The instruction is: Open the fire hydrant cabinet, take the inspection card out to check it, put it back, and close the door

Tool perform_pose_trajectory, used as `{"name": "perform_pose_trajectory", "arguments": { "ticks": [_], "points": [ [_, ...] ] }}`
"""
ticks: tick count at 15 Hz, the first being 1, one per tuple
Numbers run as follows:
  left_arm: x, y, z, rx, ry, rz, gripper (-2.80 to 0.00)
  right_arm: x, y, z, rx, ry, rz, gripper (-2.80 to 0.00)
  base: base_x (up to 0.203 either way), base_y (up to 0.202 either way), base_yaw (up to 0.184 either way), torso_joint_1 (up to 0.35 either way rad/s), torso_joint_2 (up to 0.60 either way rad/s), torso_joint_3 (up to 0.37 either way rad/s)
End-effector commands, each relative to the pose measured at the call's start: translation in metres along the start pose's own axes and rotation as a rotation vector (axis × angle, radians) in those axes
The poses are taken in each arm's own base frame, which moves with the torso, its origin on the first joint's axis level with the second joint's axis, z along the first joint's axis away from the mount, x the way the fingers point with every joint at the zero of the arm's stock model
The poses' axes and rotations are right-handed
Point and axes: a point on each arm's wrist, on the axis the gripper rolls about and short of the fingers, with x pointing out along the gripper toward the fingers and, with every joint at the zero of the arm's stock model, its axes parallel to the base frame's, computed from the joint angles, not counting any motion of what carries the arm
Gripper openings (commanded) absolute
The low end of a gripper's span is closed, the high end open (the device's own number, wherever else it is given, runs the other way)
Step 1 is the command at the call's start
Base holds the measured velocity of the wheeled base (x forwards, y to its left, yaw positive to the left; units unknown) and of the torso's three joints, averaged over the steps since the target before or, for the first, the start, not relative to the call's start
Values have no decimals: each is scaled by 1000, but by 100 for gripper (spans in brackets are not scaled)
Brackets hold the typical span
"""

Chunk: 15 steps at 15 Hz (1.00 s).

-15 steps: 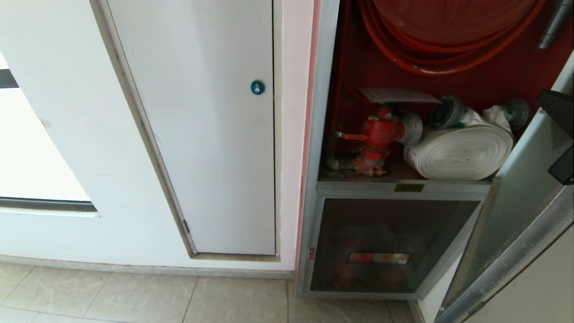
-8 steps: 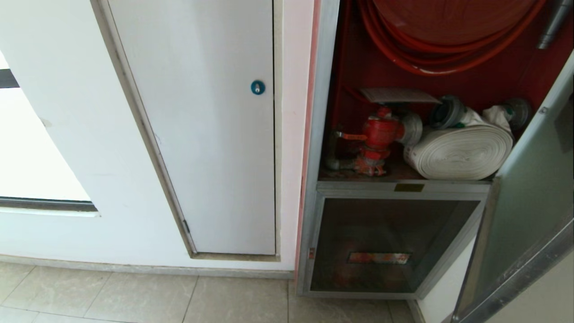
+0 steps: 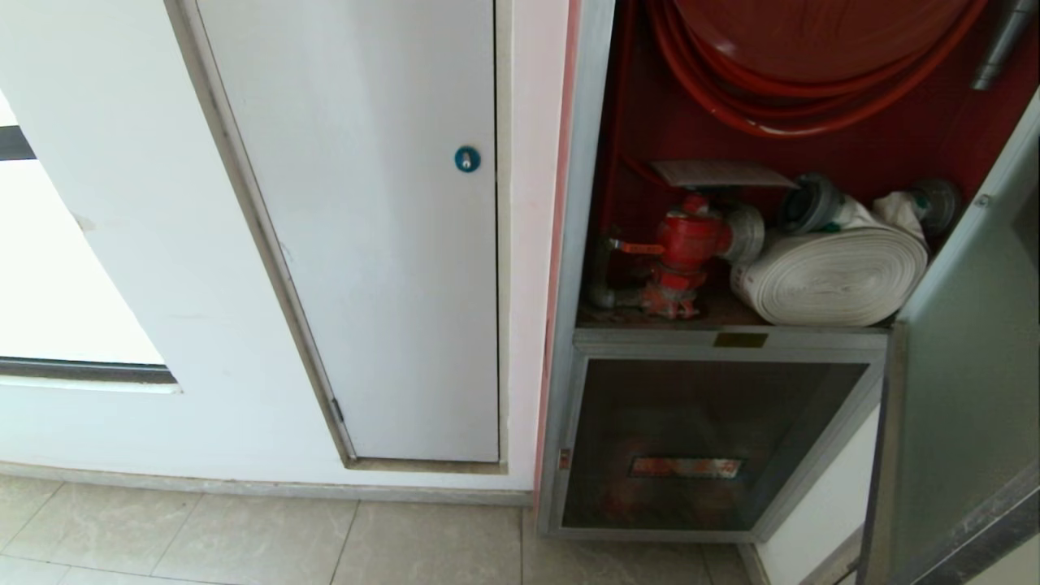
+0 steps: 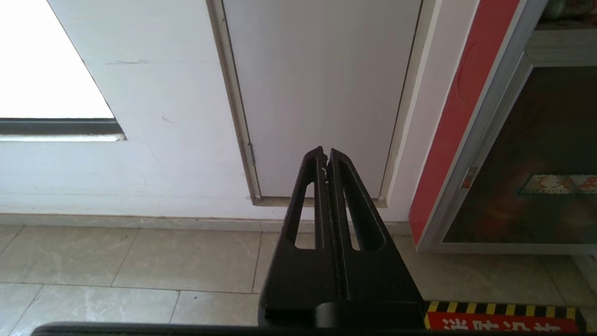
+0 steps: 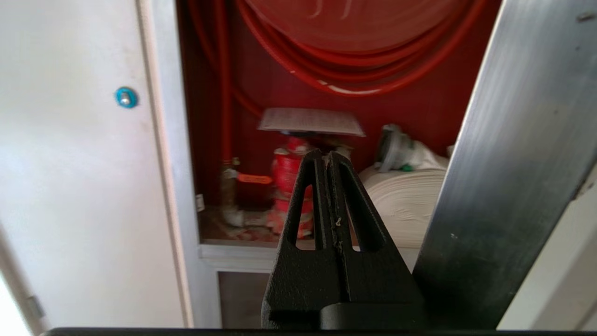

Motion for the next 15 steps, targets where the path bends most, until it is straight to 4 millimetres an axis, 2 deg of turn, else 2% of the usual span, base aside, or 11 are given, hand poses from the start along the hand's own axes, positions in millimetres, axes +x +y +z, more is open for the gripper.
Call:
{"name": "perform_pose_trajectory", "arguments": {
  "ticks": [1,6,12,15],
  "points": [
    [1,0,-4,0,14,0,-280,-7,-10,1,6,-17,-32,-280,0,0,0,0,0,0],
    [1,0,-4,0,14,0,-280,-22,-31,-3,-16,-37,-111,-280,0,0,0,0,0,0],
    [1,0,-4,0,14,0,-280,-35,-42,-9,-59,-5,-130,-280,0,0,0,0,0,0],
    [1,0,-4,0,14,0,-280,-44,-51,-6,-51,-8,-149,-280,0,0,0,0,0,0]
  ]
}}
